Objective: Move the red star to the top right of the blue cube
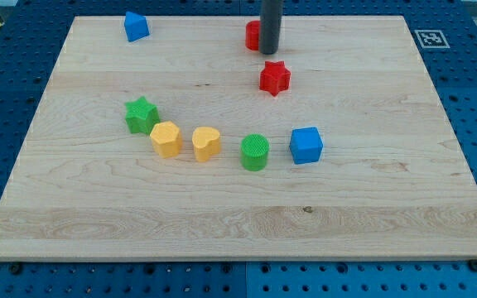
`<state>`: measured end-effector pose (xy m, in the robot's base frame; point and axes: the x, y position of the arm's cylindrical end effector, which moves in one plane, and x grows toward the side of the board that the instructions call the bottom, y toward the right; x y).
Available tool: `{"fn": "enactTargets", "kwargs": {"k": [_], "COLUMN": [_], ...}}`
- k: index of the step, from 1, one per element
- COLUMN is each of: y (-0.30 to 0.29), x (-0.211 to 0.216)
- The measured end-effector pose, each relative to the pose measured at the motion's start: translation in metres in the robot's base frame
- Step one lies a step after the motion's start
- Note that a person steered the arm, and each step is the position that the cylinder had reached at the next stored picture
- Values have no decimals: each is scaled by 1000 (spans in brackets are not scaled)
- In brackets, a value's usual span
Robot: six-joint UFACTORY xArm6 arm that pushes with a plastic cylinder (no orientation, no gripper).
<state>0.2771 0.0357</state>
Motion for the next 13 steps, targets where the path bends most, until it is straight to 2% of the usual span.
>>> {"fn": "enactTargets", "kwargs": {"k": [1,3,6,10,12,13], "y": [-20,-24,-48,-48,-48,-70], "x": [-13,-20,72,74,38,38]}}
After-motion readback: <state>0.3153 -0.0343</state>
